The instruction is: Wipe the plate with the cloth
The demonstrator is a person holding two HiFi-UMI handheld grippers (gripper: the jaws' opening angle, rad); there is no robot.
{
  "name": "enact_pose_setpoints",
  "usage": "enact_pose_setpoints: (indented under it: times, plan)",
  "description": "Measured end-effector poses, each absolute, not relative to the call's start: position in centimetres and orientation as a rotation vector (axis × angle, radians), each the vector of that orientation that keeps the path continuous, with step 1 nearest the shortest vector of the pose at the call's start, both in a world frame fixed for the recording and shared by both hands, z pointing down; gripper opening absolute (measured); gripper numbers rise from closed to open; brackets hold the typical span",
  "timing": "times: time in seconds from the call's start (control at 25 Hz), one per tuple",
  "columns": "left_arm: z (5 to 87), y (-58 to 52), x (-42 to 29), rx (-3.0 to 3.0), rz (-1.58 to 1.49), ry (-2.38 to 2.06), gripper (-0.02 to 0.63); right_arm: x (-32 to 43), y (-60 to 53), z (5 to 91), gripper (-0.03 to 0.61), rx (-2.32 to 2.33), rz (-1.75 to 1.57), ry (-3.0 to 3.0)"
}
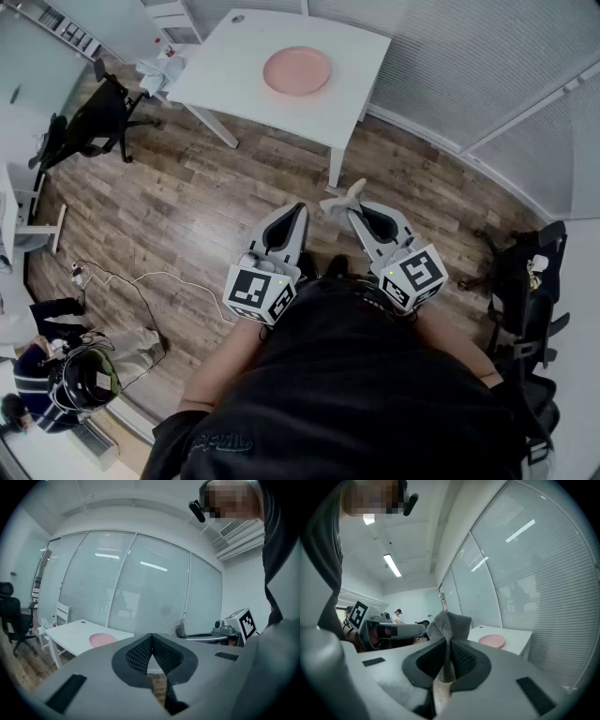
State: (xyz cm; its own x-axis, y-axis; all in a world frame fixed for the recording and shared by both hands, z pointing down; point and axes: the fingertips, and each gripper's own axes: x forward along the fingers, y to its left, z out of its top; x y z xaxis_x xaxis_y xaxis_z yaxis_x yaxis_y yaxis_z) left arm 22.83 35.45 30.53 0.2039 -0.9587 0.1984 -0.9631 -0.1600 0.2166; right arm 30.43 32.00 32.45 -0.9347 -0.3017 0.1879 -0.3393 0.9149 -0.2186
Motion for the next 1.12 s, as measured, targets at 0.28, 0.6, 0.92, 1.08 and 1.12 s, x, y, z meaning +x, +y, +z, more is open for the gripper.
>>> enact_pose_setpoints:
  times: [0.28, 0.6, 0.92, 1.08, 1.12]
  plan:
    - [30.2, 35.6, 22.7, 2.191, 0.011, -1.822, 0.015, 30.3, 32.2, 32.1, 0.037, 0.483, 0.355, -2.94]
    - [30.7, 35.4, 20.1, 2.162, -0.019, -1.83, 0.015, 28.6, 31.2, 31.6, 0.037, 0.502, 0.361, -2.976]
    - [30.7, 31.6, 15.7, 2.203, -0.027, -1.769, 0.015, 24.2, 27.7, 31.9, 0.037, 0.573, 0.378, -2.944]
    - [30.5, 29.2, 11.7, 2.219, -0.035, -1.75, 0.015, 20.3, 25.9, 31.9, 0.037, 0.59, 0.377, -2.941]
    - [30.4, 28.6, 10.8, 2.226, -0.036, -1.745, 0.015, 19.3, 25.4, 31.8, 0.037, 0.595, 0.37, -2.944]
